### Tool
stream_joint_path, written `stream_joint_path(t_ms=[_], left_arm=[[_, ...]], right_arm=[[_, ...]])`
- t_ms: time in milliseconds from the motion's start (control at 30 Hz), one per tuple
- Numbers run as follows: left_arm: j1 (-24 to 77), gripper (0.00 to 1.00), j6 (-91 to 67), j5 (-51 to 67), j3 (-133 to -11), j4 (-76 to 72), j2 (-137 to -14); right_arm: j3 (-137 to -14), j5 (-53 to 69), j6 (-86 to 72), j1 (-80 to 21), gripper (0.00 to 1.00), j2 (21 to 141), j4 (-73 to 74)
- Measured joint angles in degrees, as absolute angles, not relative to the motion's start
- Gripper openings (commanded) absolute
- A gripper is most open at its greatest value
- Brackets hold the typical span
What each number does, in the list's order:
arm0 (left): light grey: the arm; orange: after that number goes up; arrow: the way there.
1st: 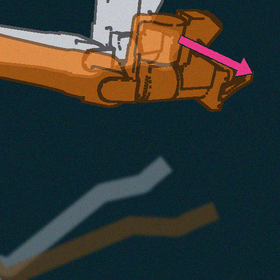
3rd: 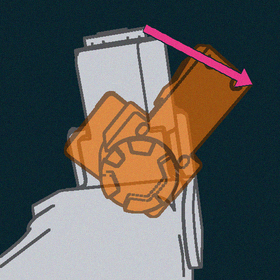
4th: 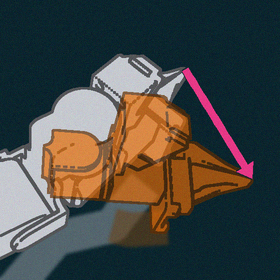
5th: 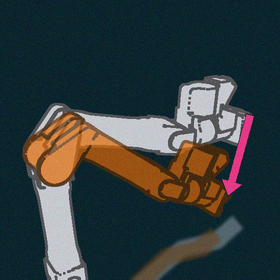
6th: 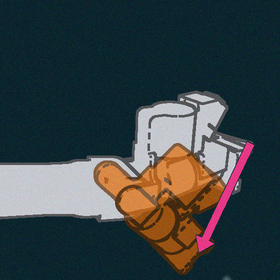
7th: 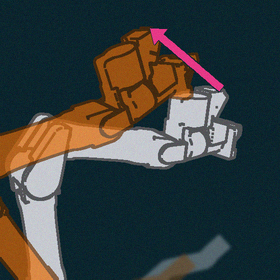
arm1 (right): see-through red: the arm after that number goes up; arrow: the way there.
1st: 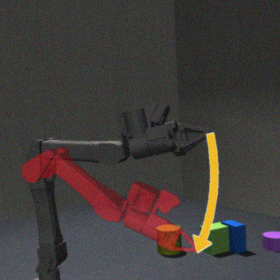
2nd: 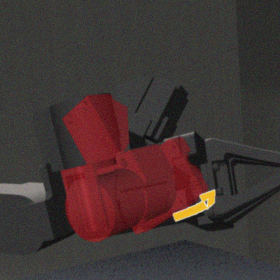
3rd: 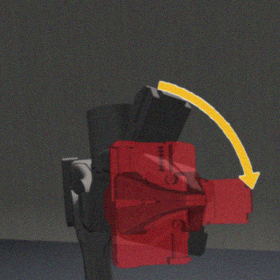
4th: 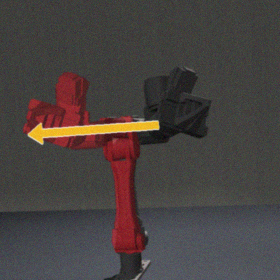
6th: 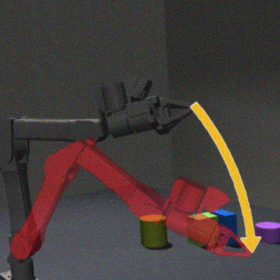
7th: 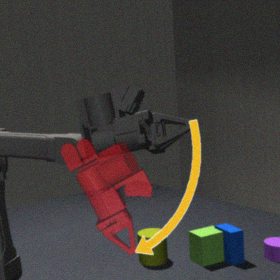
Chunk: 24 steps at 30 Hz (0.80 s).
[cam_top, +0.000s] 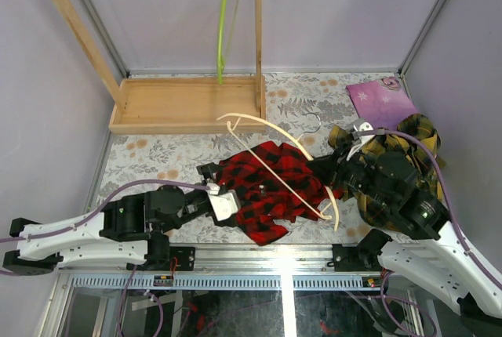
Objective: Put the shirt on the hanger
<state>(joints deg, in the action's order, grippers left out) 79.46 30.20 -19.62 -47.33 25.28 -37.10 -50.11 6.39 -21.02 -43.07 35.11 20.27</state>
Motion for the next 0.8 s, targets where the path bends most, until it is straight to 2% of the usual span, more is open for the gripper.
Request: stream_joint_path(t_ms=[167,400,800], left_arm=[[79.46,1.00,20.95,-24.16,-45.82,23.57,-39.22],[79.46,1.00,1.65,-32.80,-45.91,24.40,-46.19],[79.46,1.00,-42.98,-42.50,-42.22,32.93,-46.04]], right_arm=[[-47.51,0.32,-23.29,-43.07,0.00,33.56,21.21],[-51.37,-6.44,-27.55,-43.07,0.00,42.72,31.14],[-47.99,-11.00,-31.68,-43.07,0.01,38.70,32.40]])
